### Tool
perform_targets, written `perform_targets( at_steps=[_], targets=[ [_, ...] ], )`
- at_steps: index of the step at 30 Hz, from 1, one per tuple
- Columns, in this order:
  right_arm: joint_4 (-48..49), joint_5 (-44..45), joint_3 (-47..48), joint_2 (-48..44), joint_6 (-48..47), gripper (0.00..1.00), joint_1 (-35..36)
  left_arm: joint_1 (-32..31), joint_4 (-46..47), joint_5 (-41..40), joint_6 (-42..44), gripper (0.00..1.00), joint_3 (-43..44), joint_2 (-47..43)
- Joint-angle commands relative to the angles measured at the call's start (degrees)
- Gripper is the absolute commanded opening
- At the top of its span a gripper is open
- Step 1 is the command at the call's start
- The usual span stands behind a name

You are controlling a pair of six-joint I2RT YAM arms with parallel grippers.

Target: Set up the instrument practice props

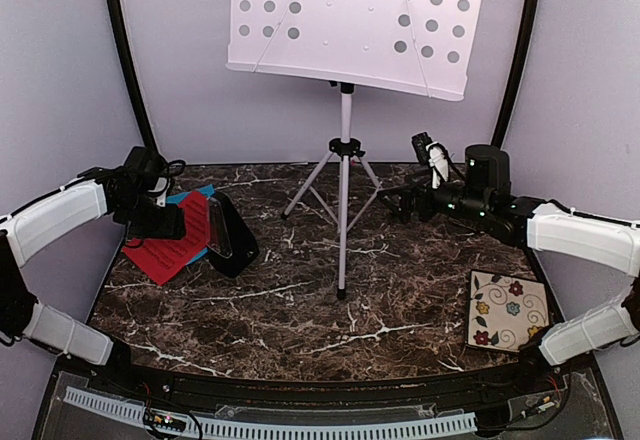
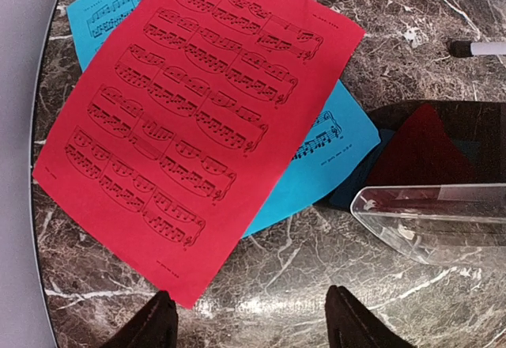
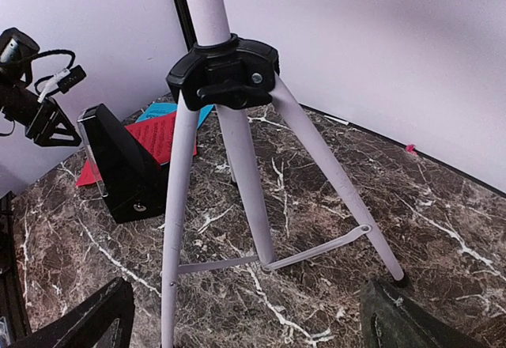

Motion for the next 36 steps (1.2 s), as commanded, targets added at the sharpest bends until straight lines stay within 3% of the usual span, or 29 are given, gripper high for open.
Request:
perform_targets(
  at_steps=[1, 11, 16, 24, 31, 36],
  targets=[
    [3.16, -2.94, -0.52, -0.90, 0.16, 1.00, -0.58, 0.91, 5.33, 2.90, -1.53, 0.66, -1.06, 2.90],
    [2.02, -3.13, -2.10, -4.46, -0.62, 1.00, -1.63, 2.84, 14.60, 7.82, -2.21, 0.64, -0.58, 11.73],
    [2.50, -3.52, -2.86, -4.59, 0.18, 1.00, -1.81, 3.30, 14.94, 9.54, -1.49, 0.62, 0.68, 15.87],
    [2.91, -3.43, -2.95, -4.37, 0.15, 1.00, -1.91, 2.10, 20.26, 15.72, -1.80, 0.59, -3.67, 16.86],
    [3.04, -4.51, -2.19, -3.13, 0.63, 1.00, -1.91, -1.72, 19.89, 15.44, -0.87, 0.58, -0.01, 20.08],
    [2.36, -4.31, -2.57, -4.21, 0.12, 1.00, -2.00, -1.69, 15.11, 8.72, 2.18, 0.58, 3.33, 18.99]
  ],
)
